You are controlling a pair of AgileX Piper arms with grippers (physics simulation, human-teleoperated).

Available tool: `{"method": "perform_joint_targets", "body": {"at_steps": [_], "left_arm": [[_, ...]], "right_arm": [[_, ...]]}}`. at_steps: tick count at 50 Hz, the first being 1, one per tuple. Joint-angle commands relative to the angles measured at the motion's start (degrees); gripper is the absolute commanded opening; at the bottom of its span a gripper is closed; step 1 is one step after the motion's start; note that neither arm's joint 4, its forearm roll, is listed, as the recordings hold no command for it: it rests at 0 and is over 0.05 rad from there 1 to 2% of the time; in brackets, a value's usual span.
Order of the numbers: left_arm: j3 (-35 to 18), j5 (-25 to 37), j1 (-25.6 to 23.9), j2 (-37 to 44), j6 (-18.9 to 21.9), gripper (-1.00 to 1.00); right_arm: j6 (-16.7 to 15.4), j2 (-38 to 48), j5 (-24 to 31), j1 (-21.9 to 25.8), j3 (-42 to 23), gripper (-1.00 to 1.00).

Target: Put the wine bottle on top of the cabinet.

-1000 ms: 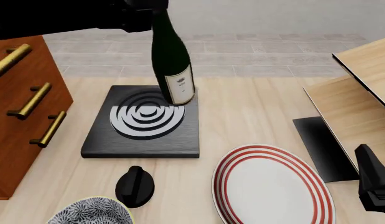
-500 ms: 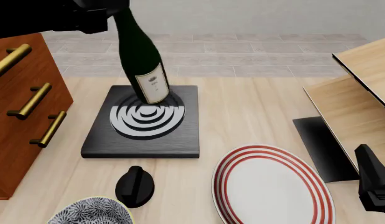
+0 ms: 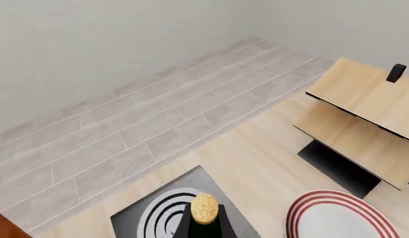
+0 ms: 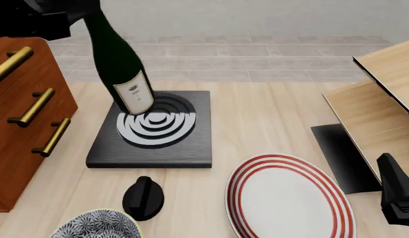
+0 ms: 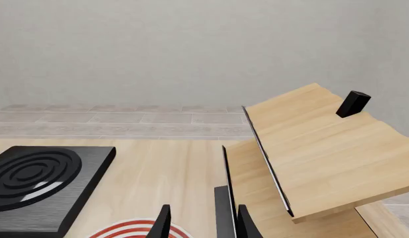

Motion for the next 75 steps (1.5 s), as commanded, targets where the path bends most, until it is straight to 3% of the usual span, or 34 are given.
{"method": "perform_joint_targets", "body": {"at_steps": [1, 26, 38, 45, 47, 75], "left_arm": [[0.40, 2.76, 2.34, -3.35, 0.59, -1.00], [-2.12, 13.07, 7.44, -8.56, 2.51, -1.00], [-8.50, 20.90, 9.00, -7.90, 1.96, -1.00], [-13.68, 24.97, 10.57, -6.81, 2.46, -1.00], [-17.26, 26.95, 11.37, -6.06, 2.47, -1.00], [-29.57, 33.05, 20.57, -2.36, 4.74, -1.00]], "right_arm": [[0.00, 0.00, -0.01, -0.01, 0.00, 1.00], [0.00, 0.00, 0.00, -0.01, 0.00, 1.00], [-0.01, 0.00, 0.00, 0.00, 0.00, 1.00], [0.01, 0.00, 0.01, 0.01, 0.00, 1.00], [0.01, 0.00, 0.01, -0.01, 0.00, 1.00], [-0.02, 0.00, 0.00, 0.00, 0.00, 1.00]]}}
